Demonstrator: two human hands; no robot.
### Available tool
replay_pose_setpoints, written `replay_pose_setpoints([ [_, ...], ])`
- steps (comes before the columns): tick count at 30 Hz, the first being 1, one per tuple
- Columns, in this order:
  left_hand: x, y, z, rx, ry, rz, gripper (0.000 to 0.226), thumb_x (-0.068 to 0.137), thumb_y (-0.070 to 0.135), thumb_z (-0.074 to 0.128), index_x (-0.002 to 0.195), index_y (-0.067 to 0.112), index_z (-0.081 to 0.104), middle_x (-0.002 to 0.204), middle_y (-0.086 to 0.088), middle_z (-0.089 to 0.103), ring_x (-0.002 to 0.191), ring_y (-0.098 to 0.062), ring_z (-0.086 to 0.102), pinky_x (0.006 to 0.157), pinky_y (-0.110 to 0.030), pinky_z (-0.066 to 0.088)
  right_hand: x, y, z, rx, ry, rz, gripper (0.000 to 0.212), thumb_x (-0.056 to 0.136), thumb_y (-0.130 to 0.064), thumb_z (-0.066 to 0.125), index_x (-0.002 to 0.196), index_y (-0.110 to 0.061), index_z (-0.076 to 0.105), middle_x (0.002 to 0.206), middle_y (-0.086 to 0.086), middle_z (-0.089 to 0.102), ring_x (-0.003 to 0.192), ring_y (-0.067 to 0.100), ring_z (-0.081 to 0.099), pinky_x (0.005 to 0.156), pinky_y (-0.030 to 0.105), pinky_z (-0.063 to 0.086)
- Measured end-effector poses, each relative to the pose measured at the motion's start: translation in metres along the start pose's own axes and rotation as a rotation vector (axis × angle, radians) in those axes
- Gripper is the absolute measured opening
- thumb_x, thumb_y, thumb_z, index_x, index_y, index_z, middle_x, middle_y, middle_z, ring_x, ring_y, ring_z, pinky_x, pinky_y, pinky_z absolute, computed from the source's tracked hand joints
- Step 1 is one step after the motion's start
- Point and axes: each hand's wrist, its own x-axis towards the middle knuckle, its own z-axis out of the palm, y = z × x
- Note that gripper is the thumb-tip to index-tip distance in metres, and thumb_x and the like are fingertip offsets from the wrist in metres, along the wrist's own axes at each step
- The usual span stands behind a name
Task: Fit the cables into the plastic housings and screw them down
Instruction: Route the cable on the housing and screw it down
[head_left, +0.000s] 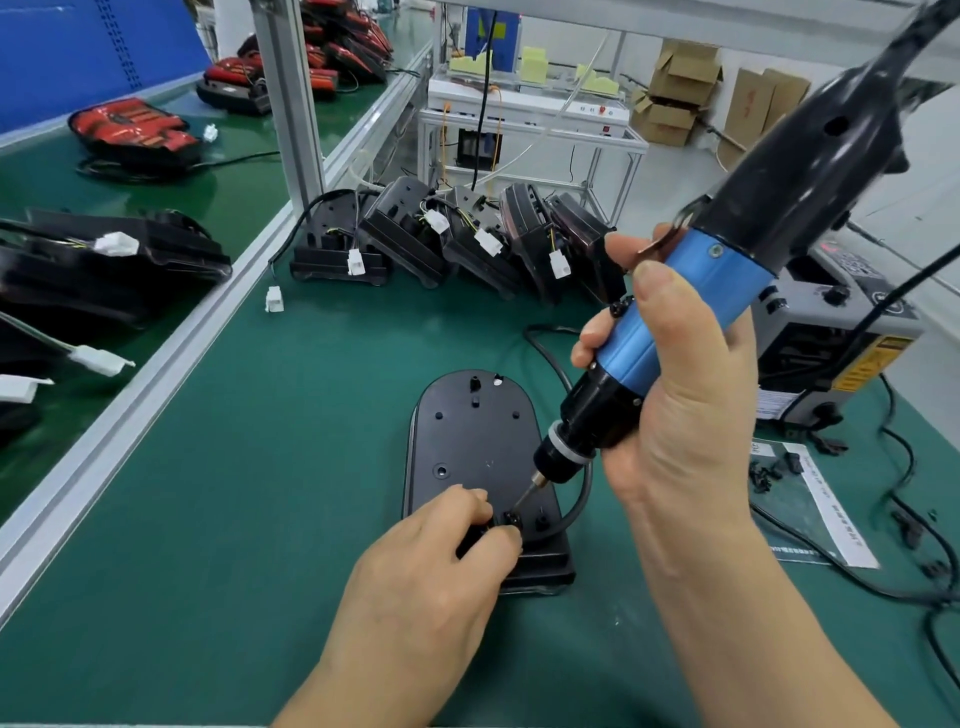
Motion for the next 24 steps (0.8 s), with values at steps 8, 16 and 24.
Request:
replay_pose_setpoints([
  [8,0.001,0.001,-0.002,-0.016,-0.028,-0.006,0.013,0.070,0.008,0.069,0.081,0.016,0.070,0.085,-0.004,0.062,0.088,-0.019,0.067,0.053,-0.027,0.053,-0.003,-0.001,0.005,-0.024,-0.030,-0.009,0.014,0.082,-0.011,0.060,0.090,-0.022,0.063,0.099,0.004,0.069,0.053,0.016,0.053,0.053,0.029,0.046],
  [16,0.001,0.002,-0.004,-0.020,-0.039,-0.015,0.012,0.071,0.006,0.069,0.080,0.014,0.070,0.083,-0.006,0.062,0.084,-0.021,0.068,0.052,-0.027,0.052,-0.006,-0.001,0.012,-0.064,-0.170,-0.044,0.016,0.076,-0.015,0.064,0.090,-0.022,0.063,0.096,0.003,0.067,0.054,0.019,0.051,0.053,0.030,0.045],
  [24,0.002,0.003,-0.005,-0.021,-0.066,-0.042,0.012,0.070,0.004,0.066,0.078,0.013,0.067,0.084,-0.006,0.059,0.075,-0.025,0.065,0.045,-0.034,0.050,-0.007,0.000,0.017,-0.082,-0.234,-0.057,0.015,0.073,-0.016,0.065,0.084,-0.026,0.065,0.082,0.001,0.062,0.051,0.017,0.050,0.052,0.029,0.044],
])
